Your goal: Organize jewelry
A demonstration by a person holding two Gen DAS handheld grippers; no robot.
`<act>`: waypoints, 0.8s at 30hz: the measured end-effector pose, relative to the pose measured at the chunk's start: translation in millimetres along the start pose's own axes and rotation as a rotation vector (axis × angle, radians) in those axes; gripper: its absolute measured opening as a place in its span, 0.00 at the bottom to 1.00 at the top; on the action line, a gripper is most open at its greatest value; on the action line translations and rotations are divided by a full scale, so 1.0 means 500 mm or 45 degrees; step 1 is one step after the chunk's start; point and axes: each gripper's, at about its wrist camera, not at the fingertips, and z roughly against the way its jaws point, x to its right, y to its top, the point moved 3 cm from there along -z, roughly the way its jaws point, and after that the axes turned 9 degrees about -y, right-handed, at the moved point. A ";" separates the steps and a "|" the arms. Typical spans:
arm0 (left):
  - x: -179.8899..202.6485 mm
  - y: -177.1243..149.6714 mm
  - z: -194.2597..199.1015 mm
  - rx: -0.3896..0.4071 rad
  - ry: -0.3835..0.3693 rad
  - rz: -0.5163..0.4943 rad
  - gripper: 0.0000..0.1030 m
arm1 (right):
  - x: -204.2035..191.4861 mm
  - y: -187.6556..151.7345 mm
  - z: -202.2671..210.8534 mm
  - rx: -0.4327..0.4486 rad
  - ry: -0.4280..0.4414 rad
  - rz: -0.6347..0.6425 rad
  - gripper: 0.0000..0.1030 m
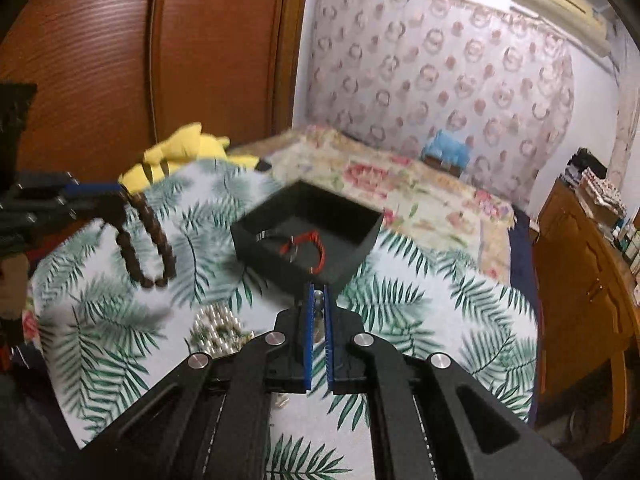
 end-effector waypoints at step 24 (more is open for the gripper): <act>-0.013 0.145 -0.049 0.055 0.061 -0.085 0.12 | 0.055 0.205 -0.013 0.164 -0.017 -0.068 0.05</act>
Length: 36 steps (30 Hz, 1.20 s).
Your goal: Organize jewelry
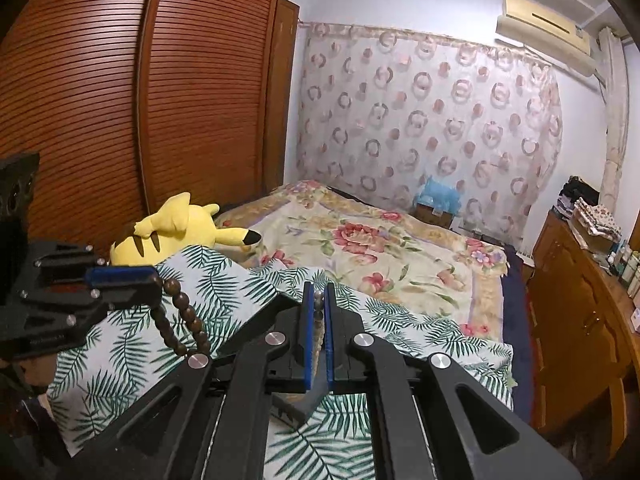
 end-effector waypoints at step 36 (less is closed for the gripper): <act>-0.042 0.006 -0.215 -0.151 0.058 0.020 0.12 | 0.039 -0.146 -0.109 -0.194 0.032 -0.170 0.21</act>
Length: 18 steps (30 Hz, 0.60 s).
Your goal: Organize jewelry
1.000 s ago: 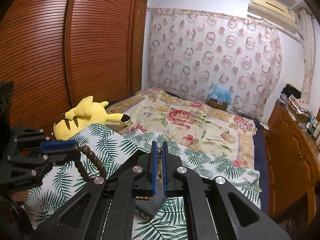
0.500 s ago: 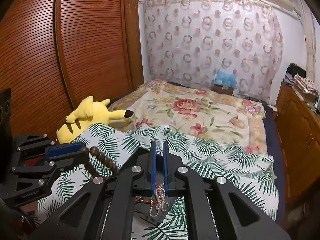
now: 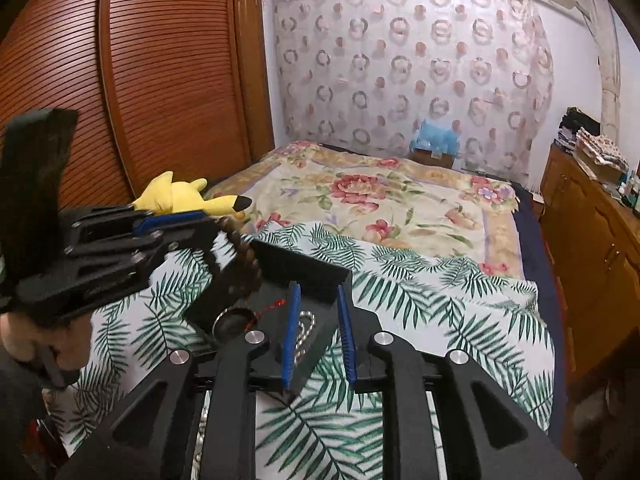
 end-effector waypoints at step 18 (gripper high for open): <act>0.031 -0.133 0.067 -0.055 -0.041 0.001 0.30 | -0.052 -0.184 0.052 -0.071 0.005 -0.020 0.21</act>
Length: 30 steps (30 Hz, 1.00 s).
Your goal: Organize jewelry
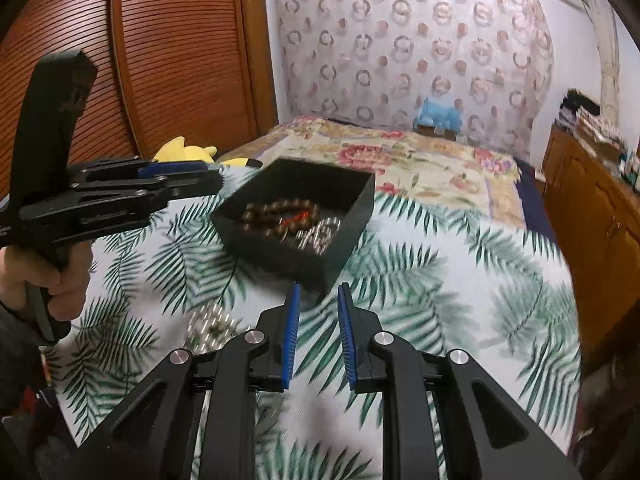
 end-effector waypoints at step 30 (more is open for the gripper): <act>0.045 -0.134 -0.045 -0.194 -0.094 0.049 0.30 | -0.067 -0.171 0.049 -0.060 -0.001 -0.021 0.34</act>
